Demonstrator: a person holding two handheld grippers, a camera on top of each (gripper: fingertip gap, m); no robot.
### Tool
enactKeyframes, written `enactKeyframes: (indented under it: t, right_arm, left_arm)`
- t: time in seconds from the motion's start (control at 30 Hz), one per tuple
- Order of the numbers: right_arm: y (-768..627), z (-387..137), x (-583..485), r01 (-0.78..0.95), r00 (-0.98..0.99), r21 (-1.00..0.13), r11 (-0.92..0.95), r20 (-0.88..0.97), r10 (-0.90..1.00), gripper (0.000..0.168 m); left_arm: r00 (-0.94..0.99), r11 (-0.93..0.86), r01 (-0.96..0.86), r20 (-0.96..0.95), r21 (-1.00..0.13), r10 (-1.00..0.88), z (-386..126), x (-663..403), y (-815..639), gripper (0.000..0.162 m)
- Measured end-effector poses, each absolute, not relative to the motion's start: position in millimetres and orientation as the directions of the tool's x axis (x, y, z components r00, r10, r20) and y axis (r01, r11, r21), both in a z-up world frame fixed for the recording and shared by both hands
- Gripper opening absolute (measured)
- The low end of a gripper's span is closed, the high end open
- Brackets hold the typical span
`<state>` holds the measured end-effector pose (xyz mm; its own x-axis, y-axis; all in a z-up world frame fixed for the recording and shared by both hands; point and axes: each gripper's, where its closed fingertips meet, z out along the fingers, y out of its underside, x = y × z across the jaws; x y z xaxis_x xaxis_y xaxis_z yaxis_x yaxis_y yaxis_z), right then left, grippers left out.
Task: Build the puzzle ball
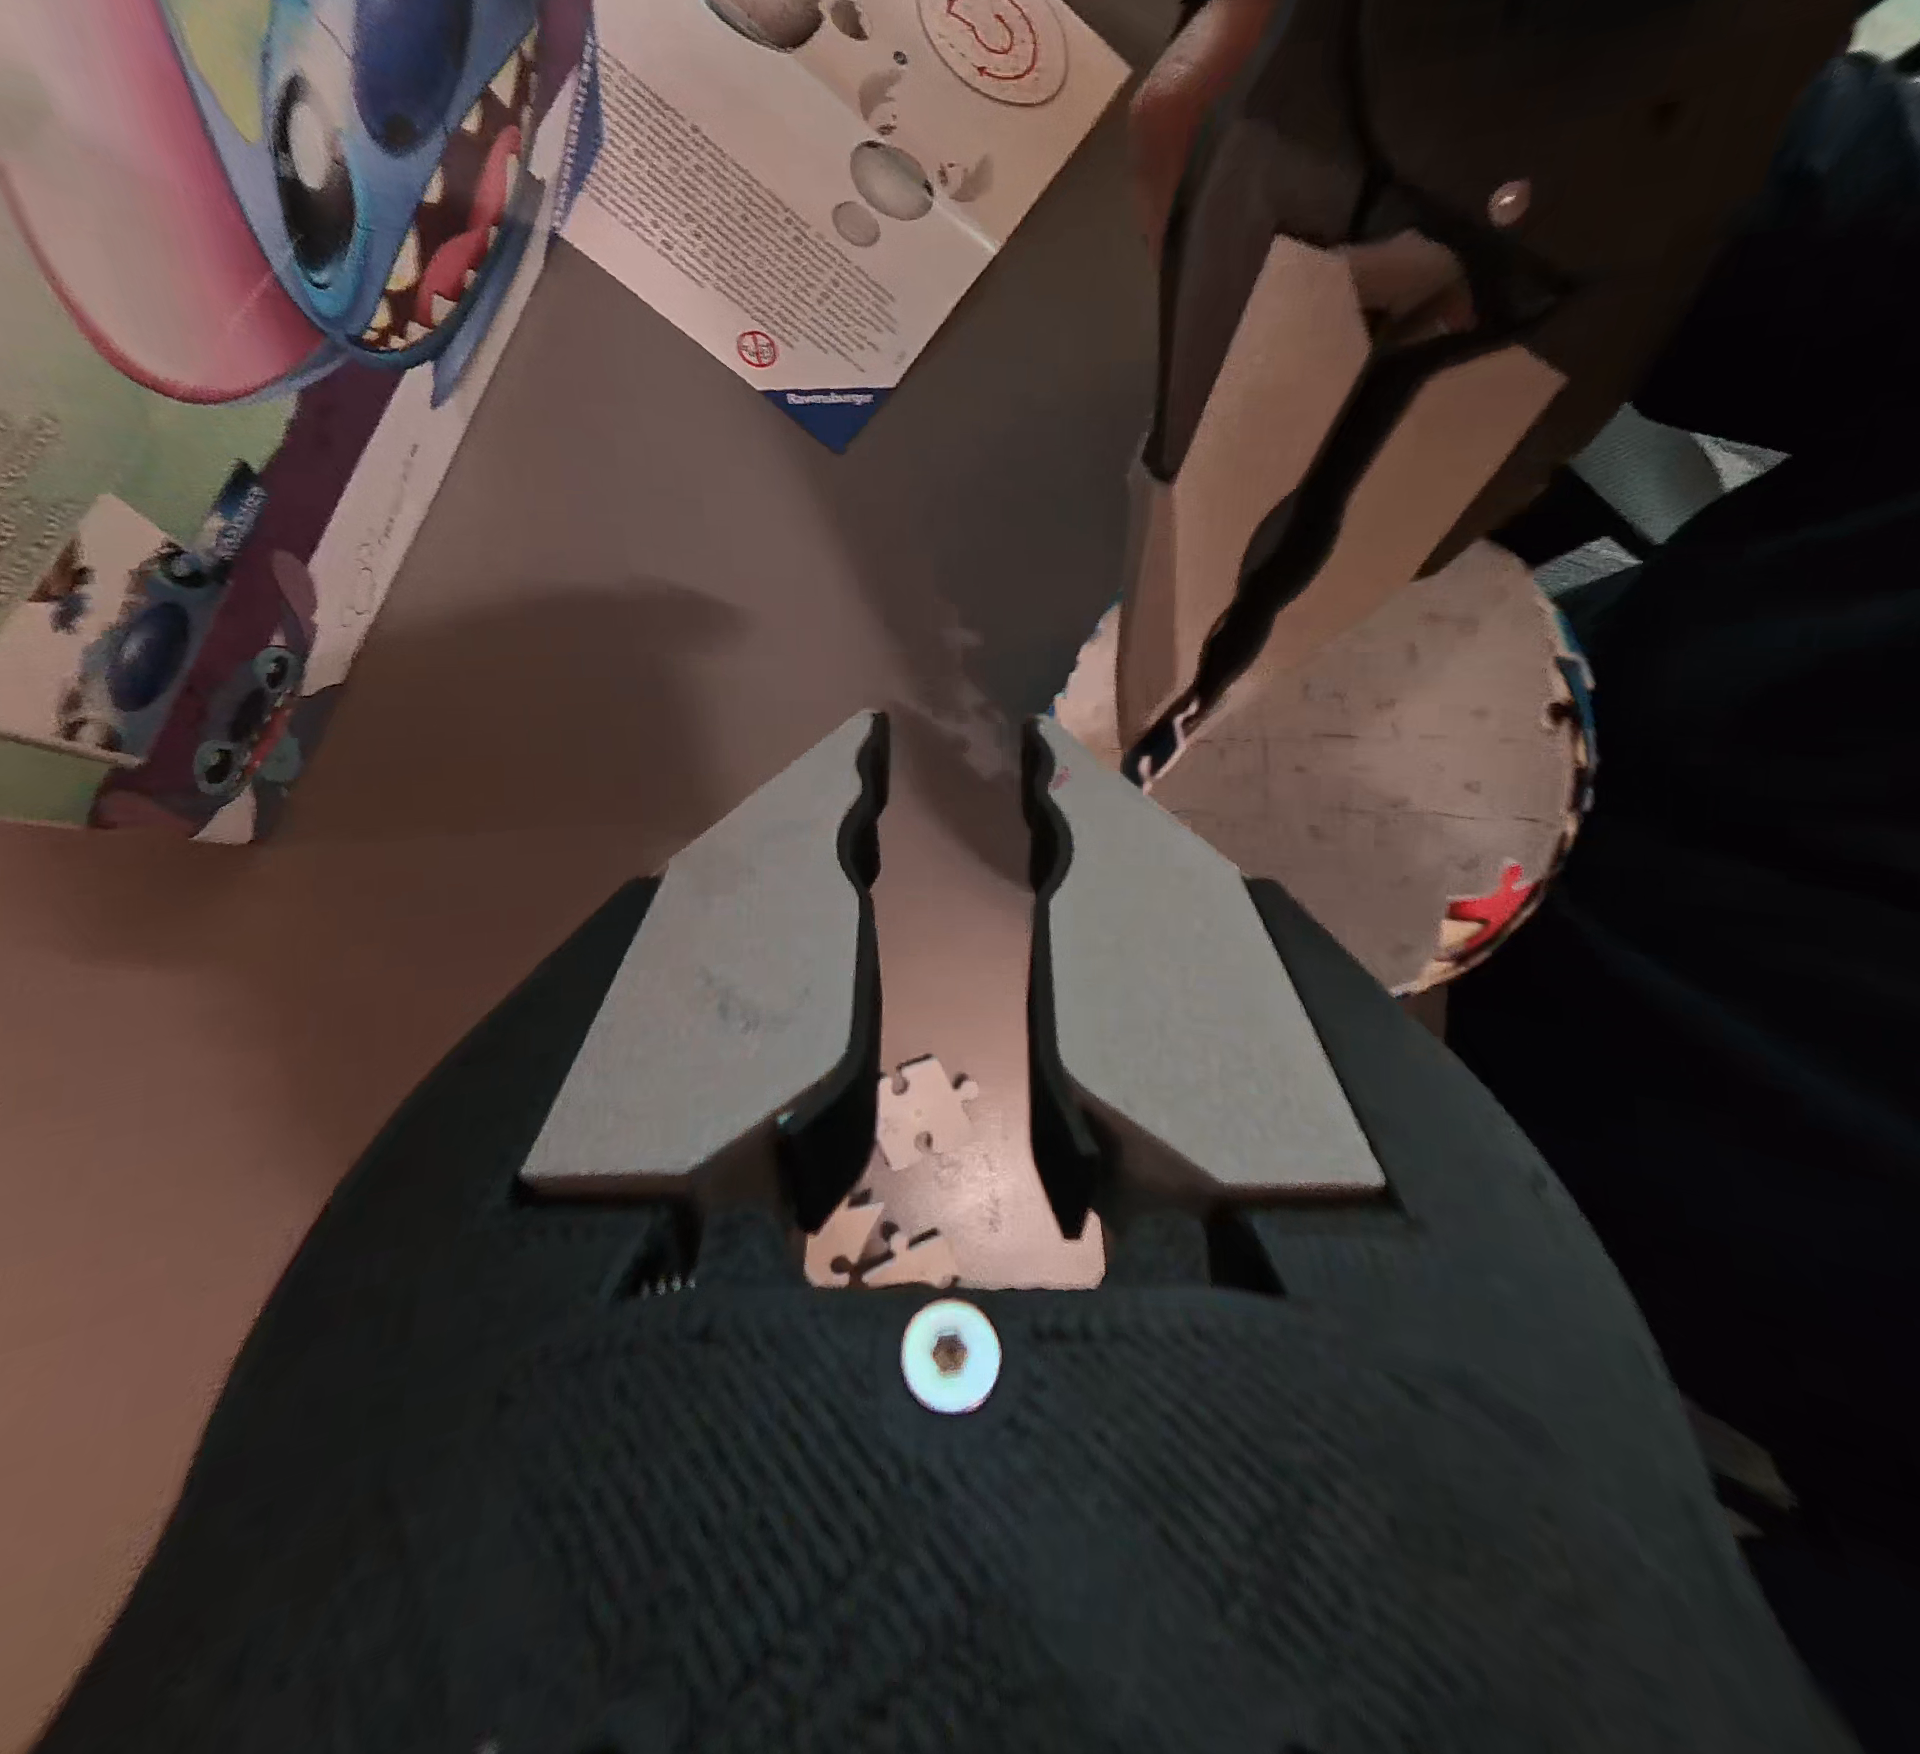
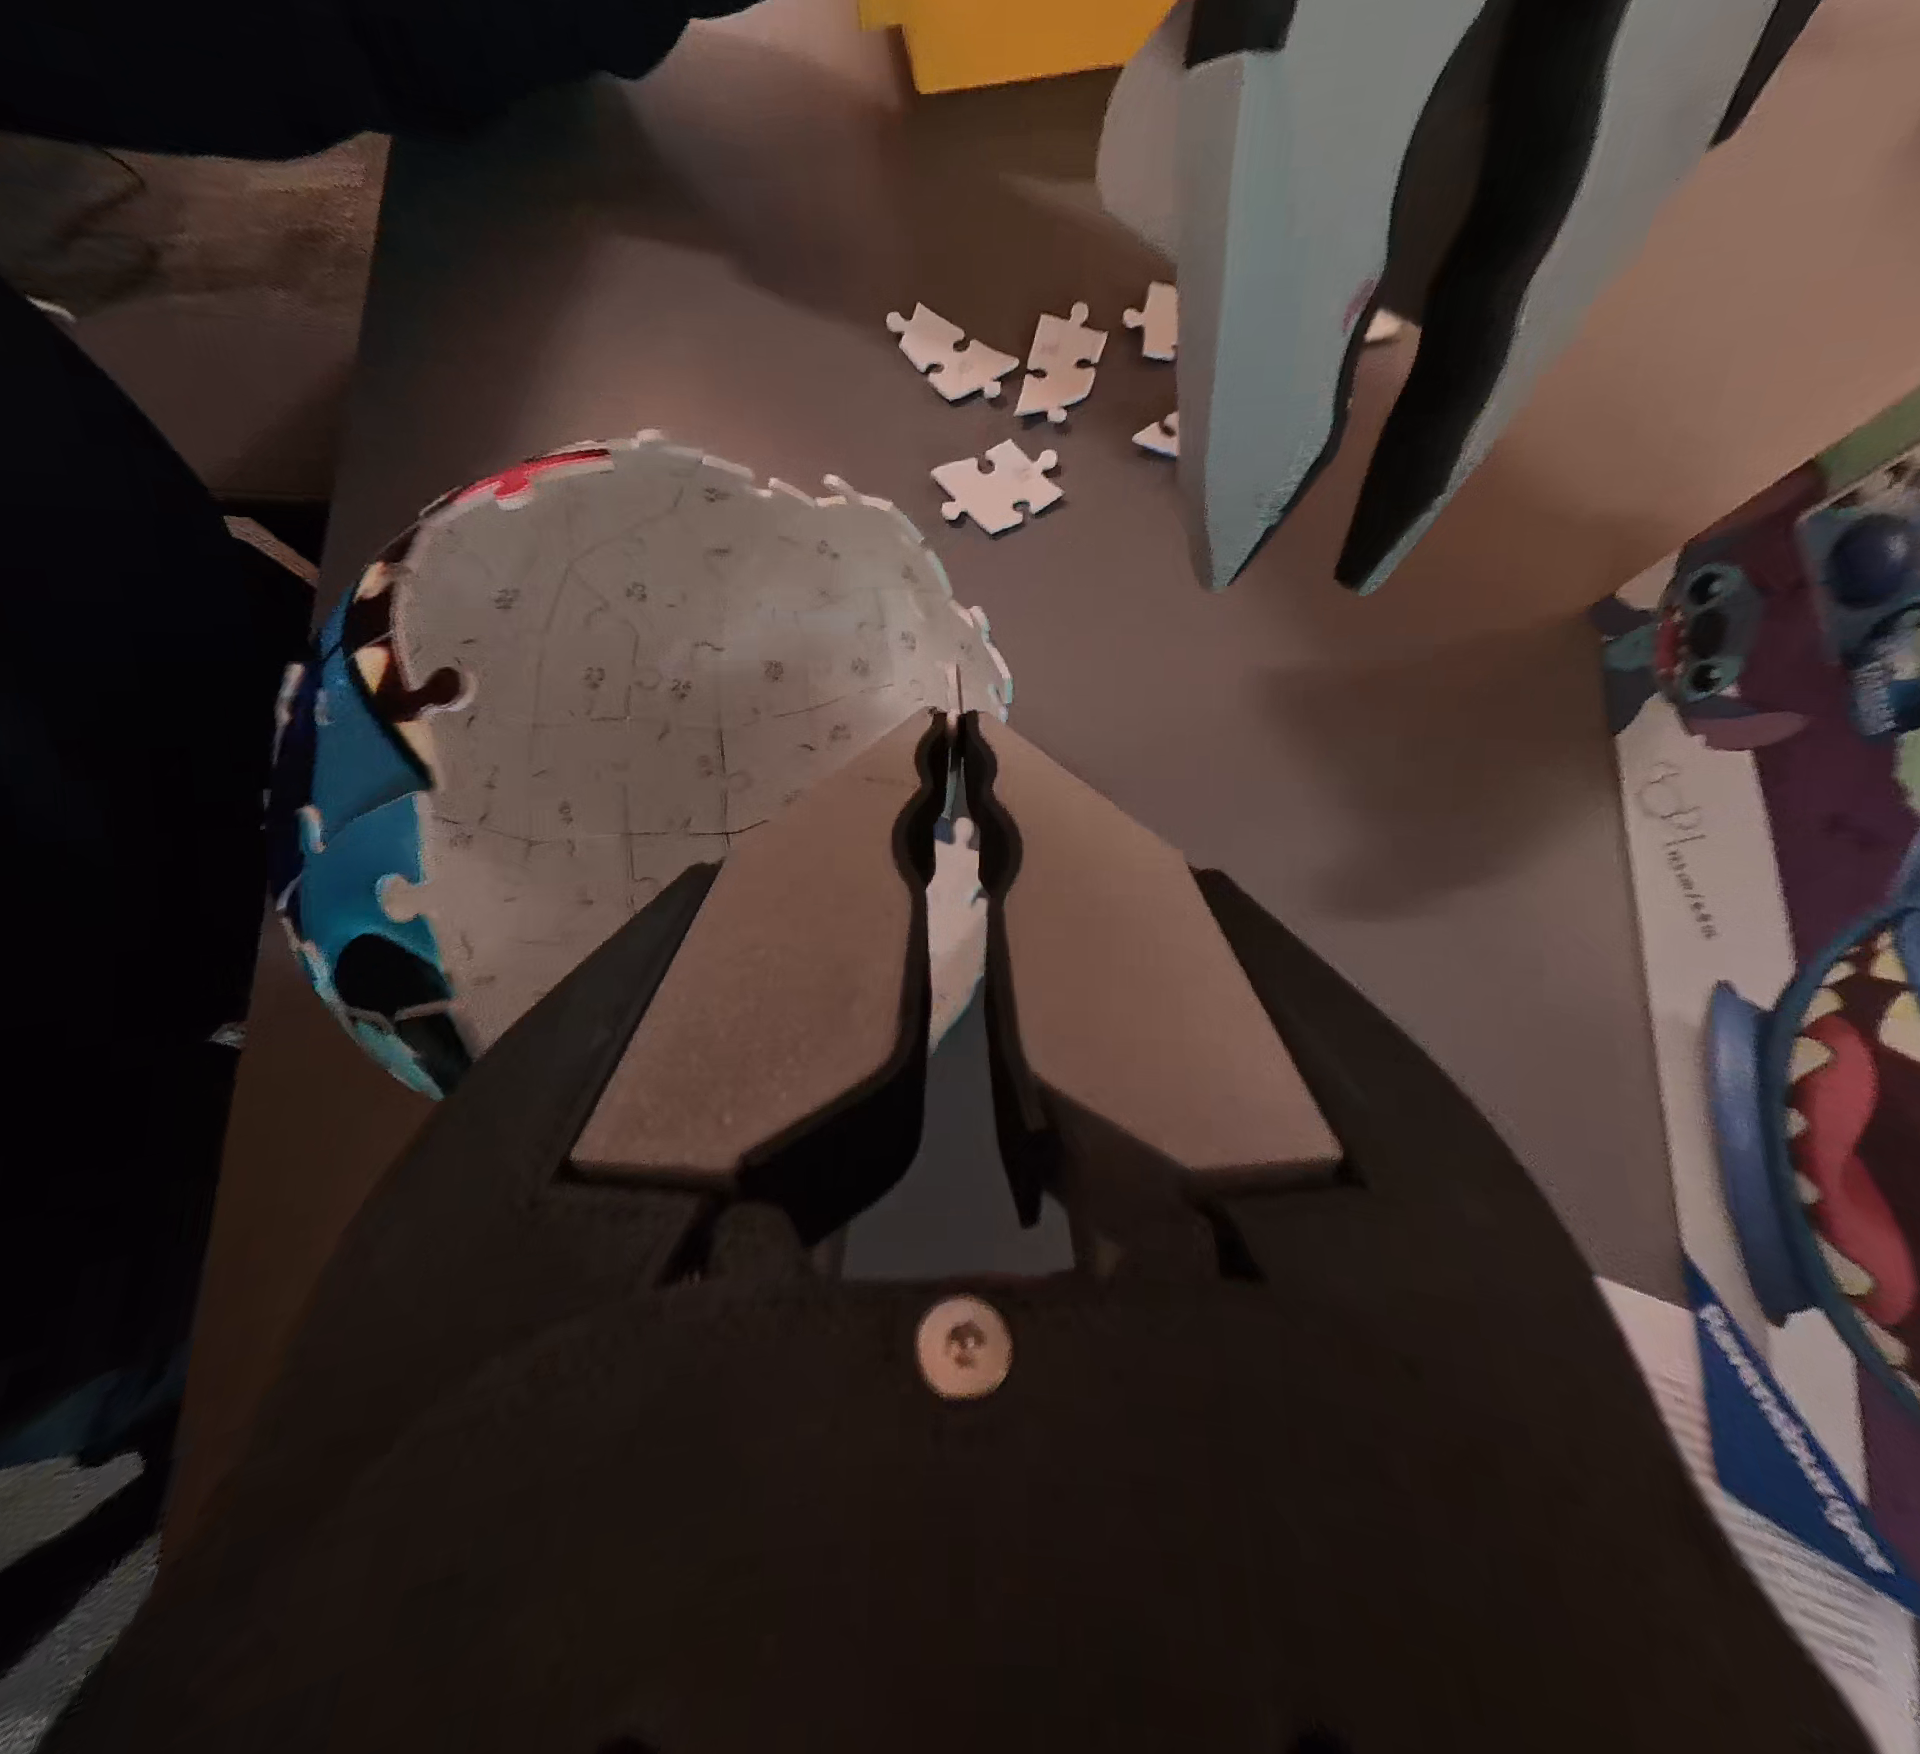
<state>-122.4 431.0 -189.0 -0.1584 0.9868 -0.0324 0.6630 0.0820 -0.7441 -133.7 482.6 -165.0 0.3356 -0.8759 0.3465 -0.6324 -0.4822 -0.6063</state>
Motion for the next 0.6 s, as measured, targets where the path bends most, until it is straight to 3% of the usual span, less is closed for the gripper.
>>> enactKeyframes:
  t: [0.27,0.6]
  right_arm:
    - [427,-196,-121,0.668,-0.127,-0.744,-0.017,-0.136,0.983,0.000]
    - [434,-189,-119,0.628,-0.093,-0.777,-0.053,-0.142,0.985,0.000]
  left_arm:
    - [0.259,-0.459,-0.702,0.405,-0.545,-0.877,-176,-126,455,0.033]
    - [0.203,-0.377,-0.767,0.361,-0.519,-0.910,-181,-112,434,0.025]
